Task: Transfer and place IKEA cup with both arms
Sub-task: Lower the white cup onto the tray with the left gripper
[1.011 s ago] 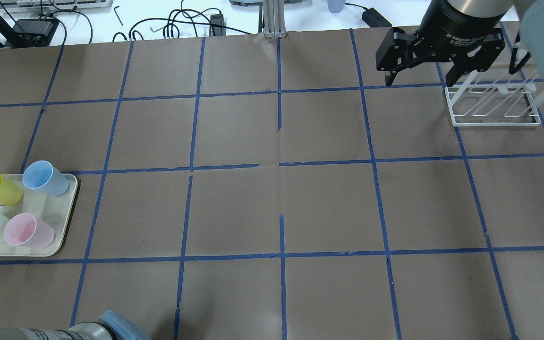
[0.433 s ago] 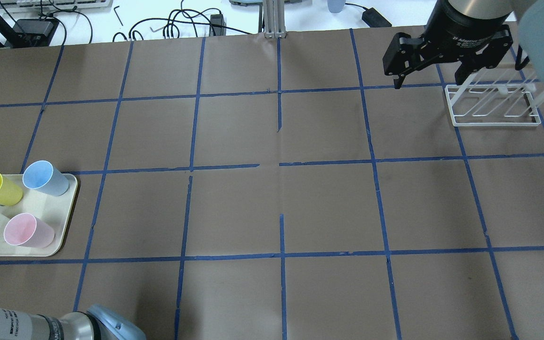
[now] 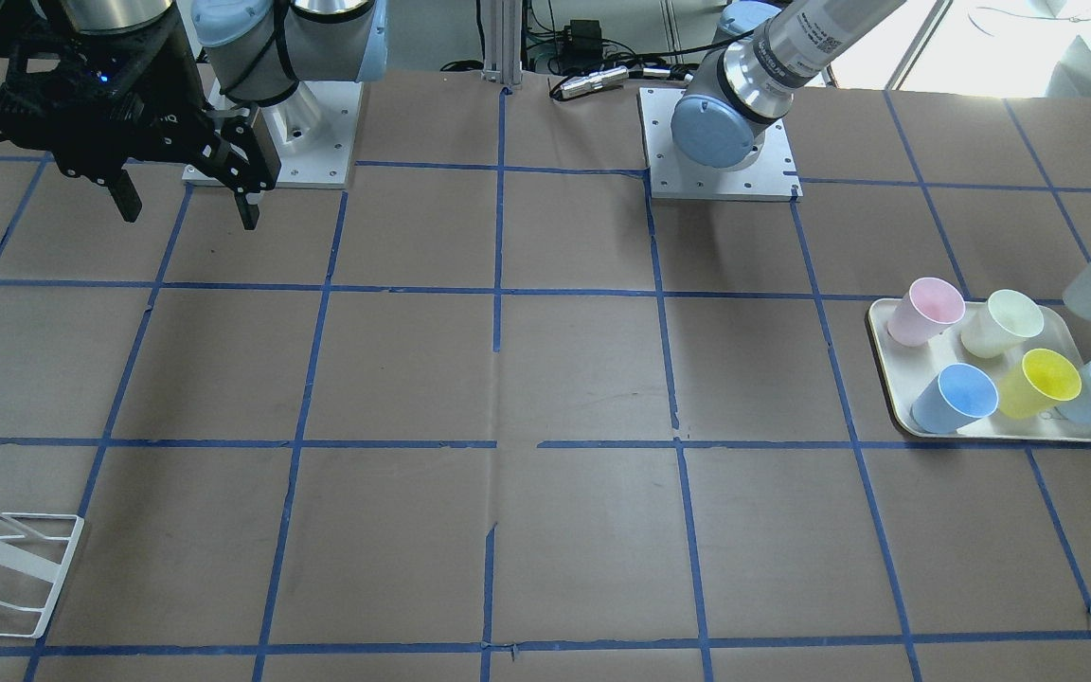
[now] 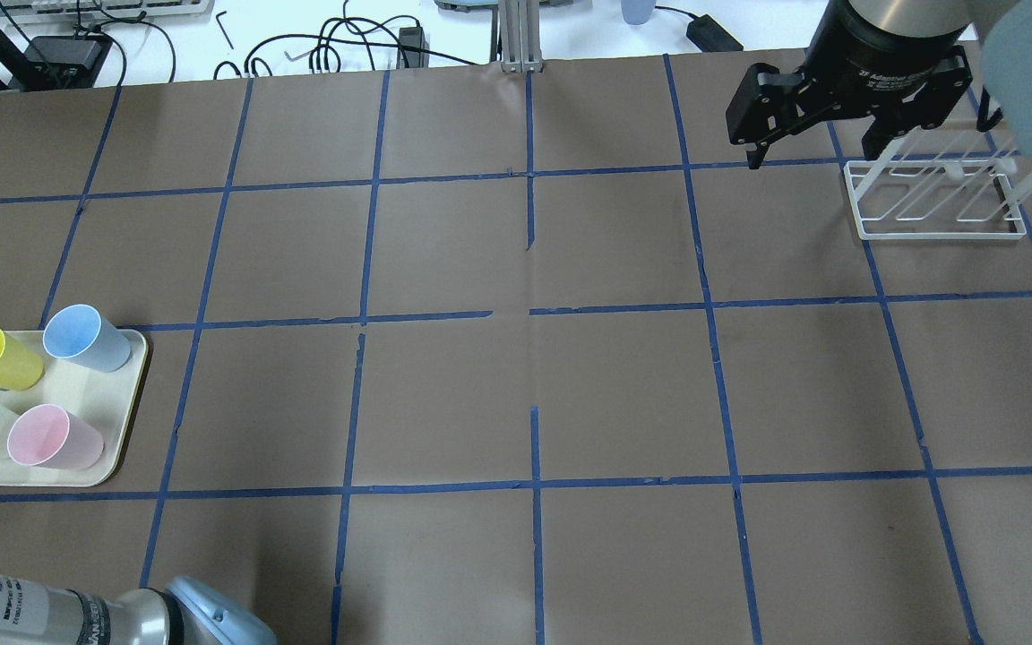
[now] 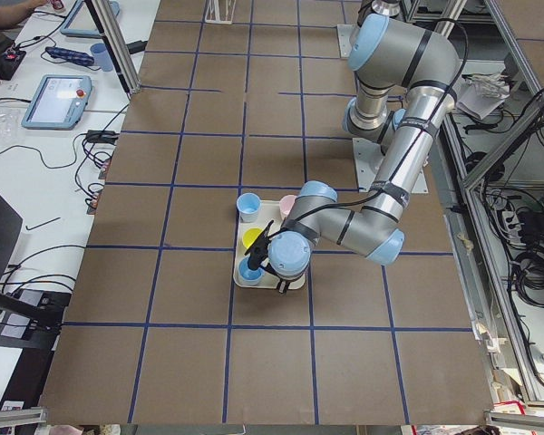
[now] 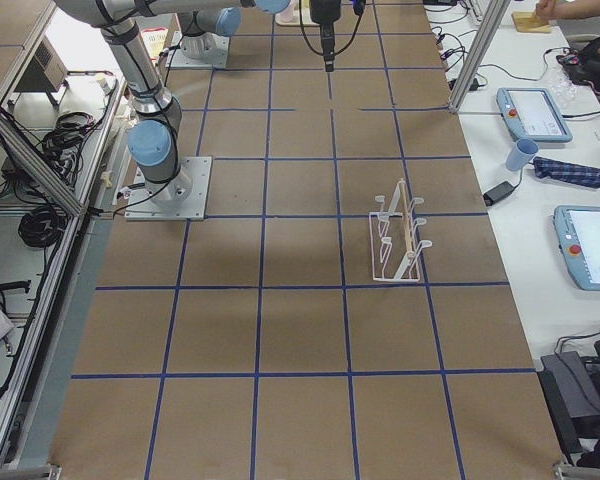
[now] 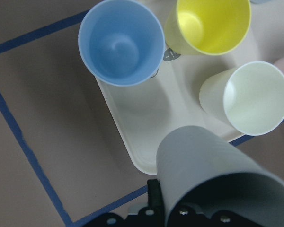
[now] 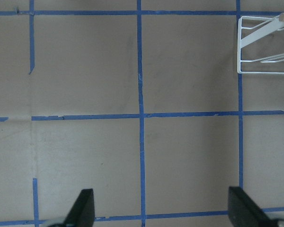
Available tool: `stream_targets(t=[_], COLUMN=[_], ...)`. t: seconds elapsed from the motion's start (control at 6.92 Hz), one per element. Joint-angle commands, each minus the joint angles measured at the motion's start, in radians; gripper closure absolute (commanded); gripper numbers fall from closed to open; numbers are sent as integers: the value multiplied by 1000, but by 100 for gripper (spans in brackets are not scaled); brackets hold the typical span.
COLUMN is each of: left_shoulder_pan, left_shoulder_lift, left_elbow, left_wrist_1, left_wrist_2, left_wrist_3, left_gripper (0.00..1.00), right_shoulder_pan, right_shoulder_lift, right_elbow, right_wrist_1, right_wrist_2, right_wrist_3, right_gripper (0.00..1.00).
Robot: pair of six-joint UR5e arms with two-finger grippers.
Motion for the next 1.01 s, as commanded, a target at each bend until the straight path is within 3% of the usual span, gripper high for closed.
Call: stream_targets(t=[0.0,0.87], left_shoulder_pan=[-3,-33], left_shoulder_lift=[-40,-67], left_elbow=[0,-11], left_wrist_1=[62,66], left_wrist_2=[4,3], left_wrist_3=[-31,-85], left_gripper=[100,100], right_shoulder_pan=[0,-1], right_shoulder_lift=[0,0], right_elbow=[-1,-1], right_wrist_1=[-1,-2], right_wrist_2=[-1,7], right_wrist_3=[1,3], right_gripper=[0,0])
